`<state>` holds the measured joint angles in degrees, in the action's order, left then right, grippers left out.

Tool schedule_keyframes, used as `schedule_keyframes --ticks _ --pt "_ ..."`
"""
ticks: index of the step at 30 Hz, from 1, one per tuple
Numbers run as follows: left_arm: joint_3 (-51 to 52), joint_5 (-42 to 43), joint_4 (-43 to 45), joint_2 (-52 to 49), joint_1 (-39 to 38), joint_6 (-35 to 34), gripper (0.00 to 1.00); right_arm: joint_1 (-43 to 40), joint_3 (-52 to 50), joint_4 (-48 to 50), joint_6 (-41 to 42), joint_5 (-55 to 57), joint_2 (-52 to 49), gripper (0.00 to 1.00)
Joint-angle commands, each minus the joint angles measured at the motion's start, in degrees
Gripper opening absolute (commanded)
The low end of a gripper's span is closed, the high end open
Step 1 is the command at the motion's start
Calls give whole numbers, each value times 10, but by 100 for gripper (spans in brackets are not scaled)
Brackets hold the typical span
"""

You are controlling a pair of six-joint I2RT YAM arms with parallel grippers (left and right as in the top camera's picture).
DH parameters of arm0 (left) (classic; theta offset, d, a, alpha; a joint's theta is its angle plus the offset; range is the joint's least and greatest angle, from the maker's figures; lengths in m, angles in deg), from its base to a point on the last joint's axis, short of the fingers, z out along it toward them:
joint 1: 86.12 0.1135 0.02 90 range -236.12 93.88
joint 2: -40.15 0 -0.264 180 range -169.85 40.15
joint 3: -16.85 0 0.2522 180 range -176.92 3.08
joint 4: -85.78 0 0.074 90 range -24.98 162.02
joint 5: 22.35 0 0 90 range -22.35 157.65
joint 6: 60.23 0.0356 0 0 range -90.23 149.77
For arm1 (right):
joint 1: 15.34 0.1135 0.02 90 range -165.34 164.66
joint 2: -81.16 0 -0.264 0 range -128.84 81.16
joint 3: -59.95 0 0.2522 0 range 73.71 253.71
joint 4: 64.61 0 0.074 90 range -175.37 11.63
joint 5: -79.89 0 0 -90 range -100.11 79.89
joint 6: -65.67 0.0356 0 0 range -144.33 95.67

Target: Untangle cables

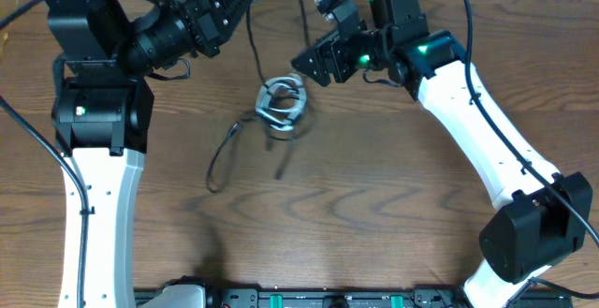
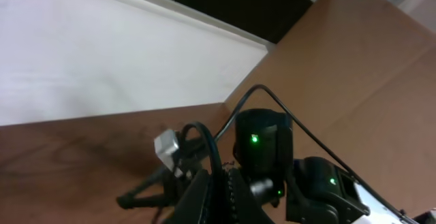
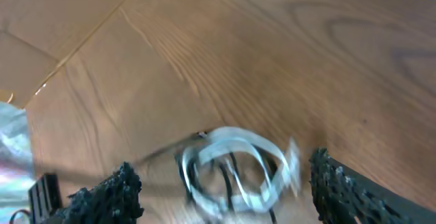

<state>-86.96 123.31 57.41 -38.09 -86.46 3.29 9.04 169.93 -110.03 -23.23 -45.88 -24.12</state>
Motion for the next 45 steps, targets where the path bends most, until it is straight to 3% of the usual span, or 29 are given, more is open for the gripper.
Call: schedule_keyframes --ticks 1,4,8,11,16,19,30,35,40,42,45 --pt "-22 18 6 11 -1 -19 8 -2 5 6 19 22 -1 75" --pt "-22 20 6 11 -1 -24 7 -2 4 2 30 58 -2 52" --pt "-22 20 5 11 1 -22 7 -4 4 -18 47 158 -4 2" --pt "-22 -4 -22 11 7 19 8 -17 9 -22 47 178 12 1" --pt "-21 -205 -162 5 5 104 8 -60 61 -56 46 179 65 1" --pt "-21 -281 -205 -8 6 130 8 -86 106 -99 47 179 89 1" --pt "-21 -422 -229 -56 6 147 8 -188 182 -229 46 168 125 1" --pt "-21 -400 -230 -66 3 148 7 -220 189 -237 47 86 125 1" --pt "-19 -223 -231 -80 -14 180 8 -207 188 -241 53 82 124 1" --pt "-10 -171 -231 -88 -24 181 17 -202 188 -241 57 86 124 1" --pt "13 -147 -232 -107 -46 172 57 -202 188 -241 61 87 124 1"
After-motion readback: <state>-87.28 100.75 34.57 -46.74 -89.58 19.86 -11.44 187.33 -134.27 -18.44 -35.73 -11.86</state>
